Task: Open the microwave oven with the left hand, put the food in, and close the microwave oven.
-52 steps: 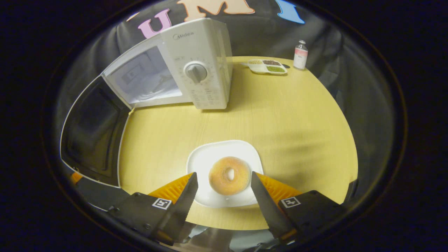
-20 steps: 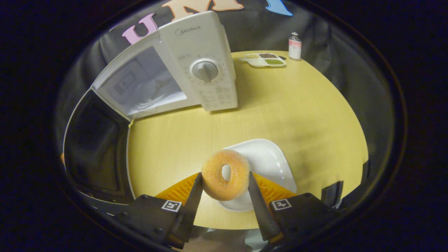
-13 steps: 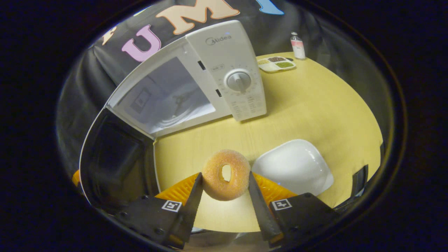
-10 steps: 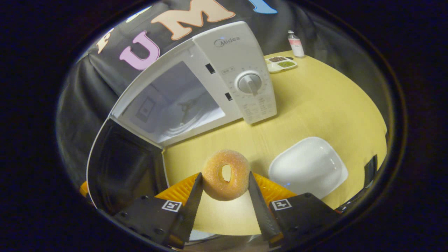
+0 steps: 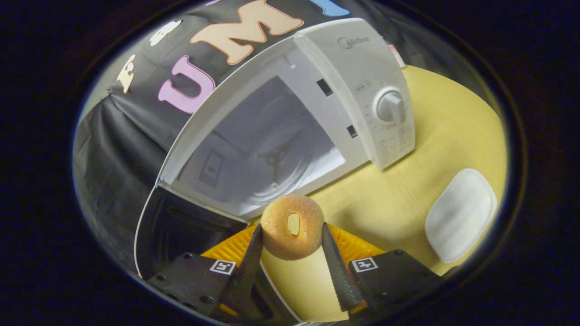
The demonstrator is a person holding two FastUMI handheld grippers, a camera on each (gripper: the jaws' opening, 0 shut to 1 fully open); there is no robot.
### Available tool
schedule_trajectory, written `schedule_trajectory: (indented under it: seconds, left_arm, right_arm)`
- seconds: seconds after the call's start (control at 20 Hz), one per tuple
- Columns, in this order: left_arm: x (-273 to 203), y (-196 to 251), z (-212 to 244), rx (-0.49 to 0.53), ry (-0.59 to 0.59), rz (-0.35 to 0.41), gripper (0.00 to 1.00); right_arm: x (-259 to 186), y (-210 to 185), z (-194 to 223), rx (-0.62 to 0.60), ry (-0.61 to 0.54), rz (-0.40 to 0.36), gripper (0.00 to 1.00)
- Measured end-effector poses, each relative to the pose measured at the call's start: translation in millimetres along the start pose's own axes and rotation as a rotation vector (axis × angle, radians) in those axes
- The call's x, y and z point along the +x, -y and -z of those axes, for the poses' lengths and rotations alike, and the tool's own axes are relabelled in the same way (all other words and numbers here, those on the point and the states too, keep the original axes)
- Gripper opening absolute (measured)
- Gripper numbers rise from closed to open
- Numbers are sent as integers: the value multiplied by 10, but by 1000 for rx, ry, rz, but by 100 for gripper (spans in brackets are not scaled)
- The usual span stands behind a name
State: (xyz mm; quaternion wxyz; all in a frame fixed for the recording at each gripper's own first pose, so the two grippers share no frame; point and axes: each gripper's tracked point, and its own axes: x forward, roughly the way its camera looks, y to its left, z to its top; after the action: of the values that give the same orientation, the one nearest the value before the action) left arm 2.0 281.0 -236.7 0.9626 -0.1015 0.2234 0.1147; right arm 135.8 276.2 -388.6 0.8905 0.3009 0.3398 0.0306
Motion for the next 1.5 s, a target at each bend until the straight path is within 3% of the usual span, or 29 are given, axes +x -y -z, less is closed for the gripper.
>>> schedule_trajectory:
  seconds: [0.3,0.35,0.4,0.45,0.6,0.65,0.7,0.75,1.05,1.3,1.35,1.4,1.5]
  left_arm:
    - [103,-3,11,59,-33,19,97]
    - [120,0,24,65,-40,22,97]
    - [119,2,37,66,-49,28,97]
    - [145,-10,53,61,-57,32,96]
    - [185,-49,141,41,-87,31,96]
    - [196,-82,150,37,-94,26,96]
    - [209,-119,166,36,-105,9,97]
    - [225,-152,188,36,-112,-1,97]
    - [197,-196,183,39,-111,-34,97]
    - [150,-81,187,49,-105,-16,97]
    - [138,-64,177,47,-103,-12,96]
    - [129,-49,189,44,-104,-9,97]
    - [117,-28,196,40,-103,-4,96]
  right_arm:
    - [446,-356,-57,80,58,-14,70]
    - [519,-377,-102,85,70,-6,77]
    - [583,-404,-163,90,94,3,70]
    - [648,-411,-247,99,126,13,77]
    - [819,-441,-426,141,194,26,78]
    - [861,-441,-467,151,215,32,70]
    - [887,-459,-515,153,237,35,78]
    - [930,-488,-559,150,258,35,72]
    - [1113,-562,-728,84,315,51,72]
    - [1161,-442,-735,55,324,88,71]
    - [1158,-446,-712,42,320,87,75]
    - [1153,-439,-705,26,316,87,86]
    - [1082,-435,-709,-10,323,86,90]
